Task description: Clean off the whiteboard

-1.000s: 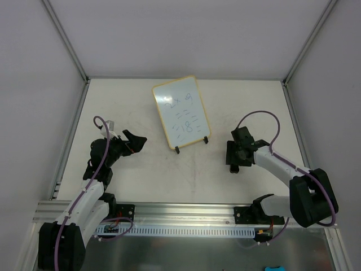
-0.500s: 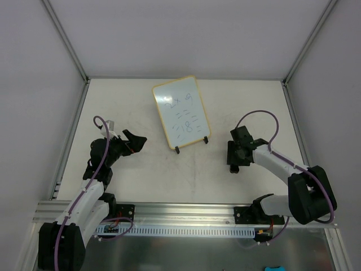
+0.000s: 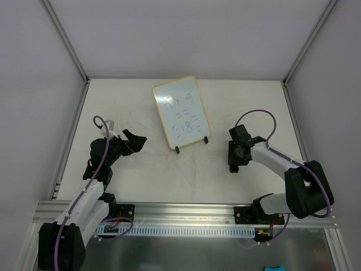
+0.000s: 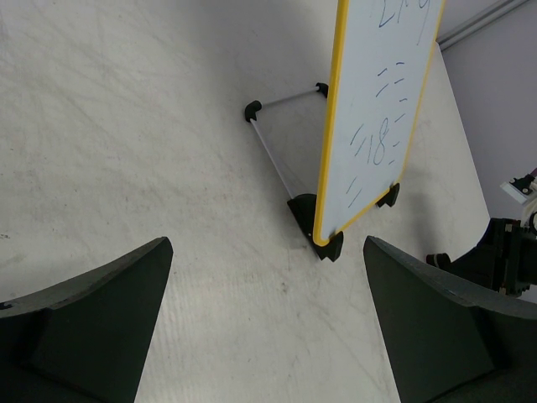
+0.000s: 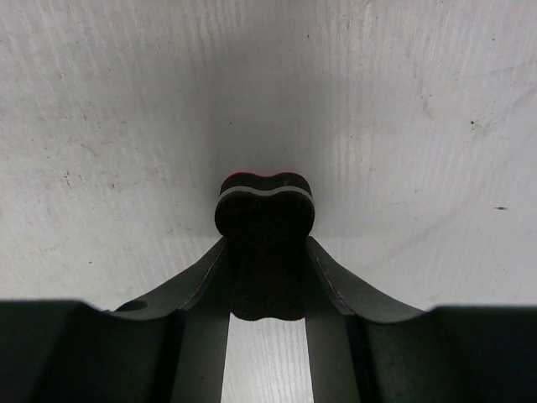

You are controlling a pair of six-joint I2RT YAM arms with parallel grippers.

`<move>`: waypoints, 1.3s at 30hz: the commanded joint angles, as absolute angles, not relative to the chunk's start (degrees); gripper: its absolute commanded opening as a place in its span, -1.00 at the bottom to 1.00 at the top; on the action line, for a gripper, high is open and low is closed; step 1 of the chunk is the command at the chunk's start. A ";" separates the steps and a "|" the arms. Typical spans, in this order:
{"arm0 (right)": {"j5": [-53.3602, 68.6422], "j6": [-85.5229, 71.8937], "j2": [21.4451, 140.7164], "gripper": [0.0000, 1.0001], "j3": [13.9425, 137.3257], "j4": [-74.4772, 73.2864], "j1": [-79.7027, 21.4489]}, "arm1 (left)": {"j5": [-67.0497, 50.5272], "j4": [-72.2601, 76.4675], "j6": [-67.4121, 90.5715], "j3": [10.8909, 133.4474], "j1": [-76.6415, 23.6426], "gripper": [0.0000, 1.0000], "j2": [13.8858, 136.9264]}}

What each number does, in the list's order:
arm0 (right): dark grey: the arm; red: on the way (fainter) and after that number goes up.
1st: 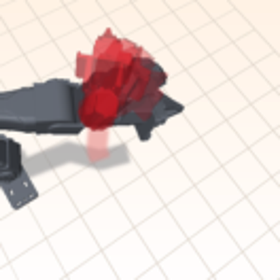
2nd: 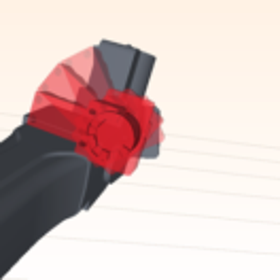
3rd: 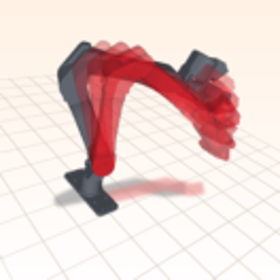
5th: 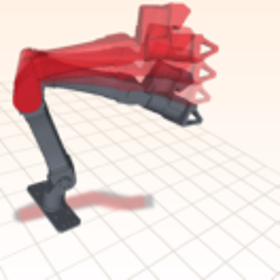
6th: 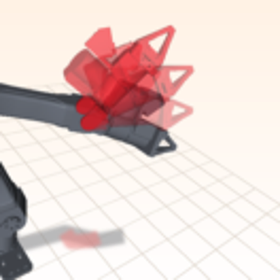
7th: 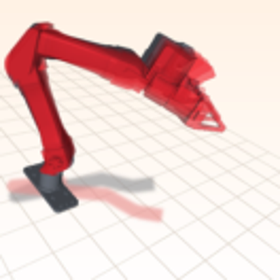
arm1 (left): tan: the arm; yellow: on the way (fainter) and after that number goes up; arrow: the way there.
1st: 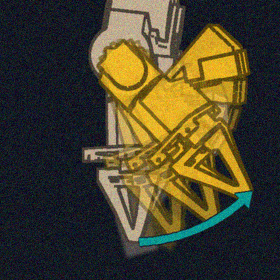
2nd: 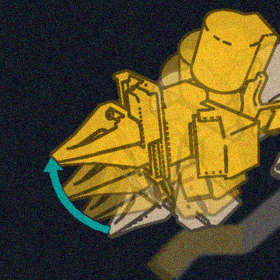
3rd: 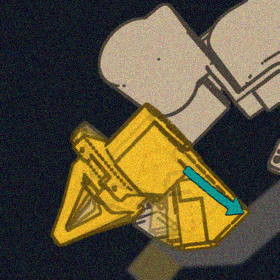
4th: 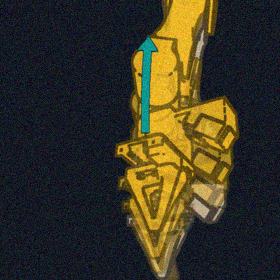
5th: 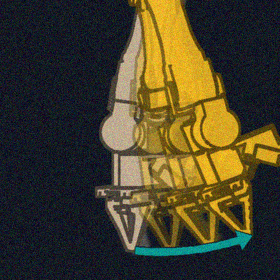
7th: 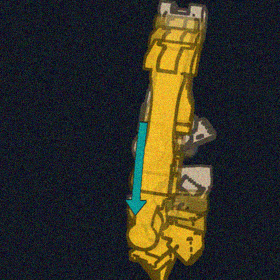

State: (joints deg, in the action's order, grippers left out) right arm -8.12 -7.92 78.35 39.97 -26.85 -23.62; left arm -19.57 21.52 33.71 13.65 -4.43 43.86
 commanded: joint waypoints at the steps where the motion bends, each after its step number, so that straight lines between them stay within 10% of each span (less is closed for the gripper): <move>1: -7.91 -7.56 78.57 -0.44 41.75 -28.04 -23.99 | -20.92 21.97 33.31 15.73 -4.22 0.98 43.15; 8: -8.53 -7.65 75.86 -1.00 41.75 -28.30 -23.99 | -20.66 21.80 33.13 15.73 -4.22 0.98 43.07; 39: -14.59 -0.53 74.00 -1.00 55.72 -7.12 -35.95 | -29.86 47.36 35.15 17.47 -3.61 0.97 54.74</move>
State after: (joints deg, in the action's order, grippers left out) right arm -11.33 -2.94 74.41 54.11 -11.92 -35.24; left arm -24.03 38.52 33.89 13.74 -4.38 50.35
